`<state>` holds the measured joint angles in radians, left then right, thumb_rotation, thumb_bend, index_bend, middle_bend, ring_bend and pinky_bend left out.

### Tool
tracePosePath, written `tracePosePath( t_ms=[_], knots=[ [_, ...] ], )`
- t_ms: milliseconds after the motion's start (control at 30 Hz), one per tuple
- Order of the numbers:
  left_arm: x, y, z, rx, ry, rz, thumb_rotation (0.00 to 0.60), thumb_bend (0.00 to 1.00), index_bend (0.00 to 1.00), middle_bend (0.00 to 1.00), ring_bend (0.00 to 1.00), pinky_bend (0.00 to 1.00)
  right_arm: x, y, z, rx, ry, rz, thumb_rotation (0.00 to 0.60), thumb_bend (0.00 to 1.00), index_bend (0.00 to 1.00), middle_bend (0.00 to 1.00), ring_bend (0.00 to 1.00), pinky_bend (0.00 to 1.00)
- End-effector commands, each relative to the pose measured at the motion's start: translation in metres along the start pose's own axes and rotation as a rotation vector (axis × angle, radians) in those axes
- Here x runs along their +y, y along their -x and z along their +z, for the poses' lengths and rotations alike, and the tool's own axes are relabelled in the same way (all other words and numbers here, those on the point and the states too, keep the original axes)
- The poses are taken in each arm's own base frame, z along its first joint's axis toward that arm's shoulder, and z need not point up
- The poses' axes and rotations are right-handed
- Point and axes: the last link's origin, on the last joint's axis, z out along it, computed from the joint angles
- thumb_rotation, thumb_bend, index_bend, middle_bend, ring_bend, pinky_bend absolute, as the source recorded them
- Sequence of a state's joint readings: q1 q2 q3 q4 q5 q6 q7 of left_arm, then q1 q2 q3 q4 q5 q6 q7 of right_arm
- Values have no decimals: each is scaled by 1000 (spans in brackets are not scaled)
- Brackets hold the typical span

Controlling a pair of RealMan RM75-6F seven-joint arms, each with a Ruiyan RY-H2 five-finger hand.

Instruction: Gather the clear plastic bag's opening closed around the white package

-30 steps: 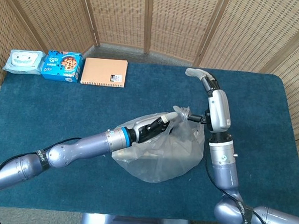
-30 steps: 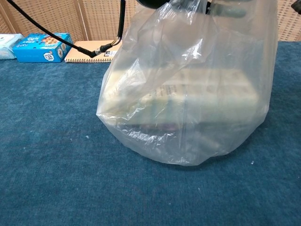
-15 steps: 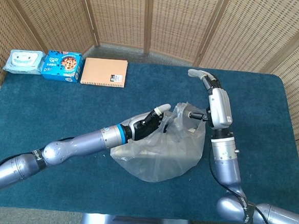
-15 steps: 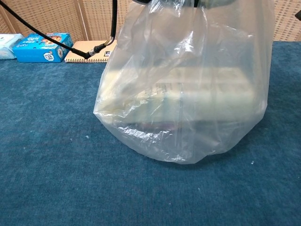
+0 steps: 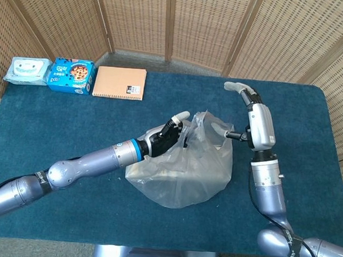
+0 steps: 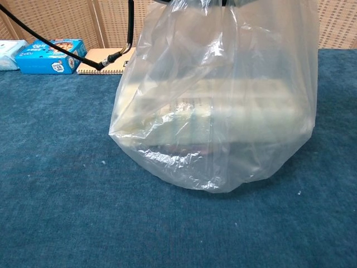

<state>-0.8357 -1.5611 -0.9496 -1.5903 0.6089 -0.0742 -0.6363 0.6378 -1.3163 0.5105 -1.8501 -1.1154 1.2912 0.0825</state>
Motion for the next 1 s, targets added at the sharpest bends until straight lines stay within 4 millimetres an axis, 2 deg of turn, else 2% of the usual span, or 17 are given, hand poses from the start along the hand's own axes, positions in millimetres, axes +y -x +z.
tracePosePath(
  t_ms=[33,367,633,1000],
  knots=[
    [0,-1,-1,2,0,-3,0,269,504,475,419,393,3,-4,-2,0,2,-5,600,114,225,260,174,106],
    [0,-7,-6,12,-2,-26,0,269,504,475,419,394,10,-19,-7,30,1,-22,600,115,225,260,174,107],
    [4,-12,-13,18,16,-56,0,269,504,475,419,394,20,-41,-15,85,17,-32,600,115,225,260,174,107],
    [10,-22,-20,10,72,-234,0,269,504,475,419,394,44,-72,-37,164,63,-67,600,115,225,260,174,108]
  ],
)
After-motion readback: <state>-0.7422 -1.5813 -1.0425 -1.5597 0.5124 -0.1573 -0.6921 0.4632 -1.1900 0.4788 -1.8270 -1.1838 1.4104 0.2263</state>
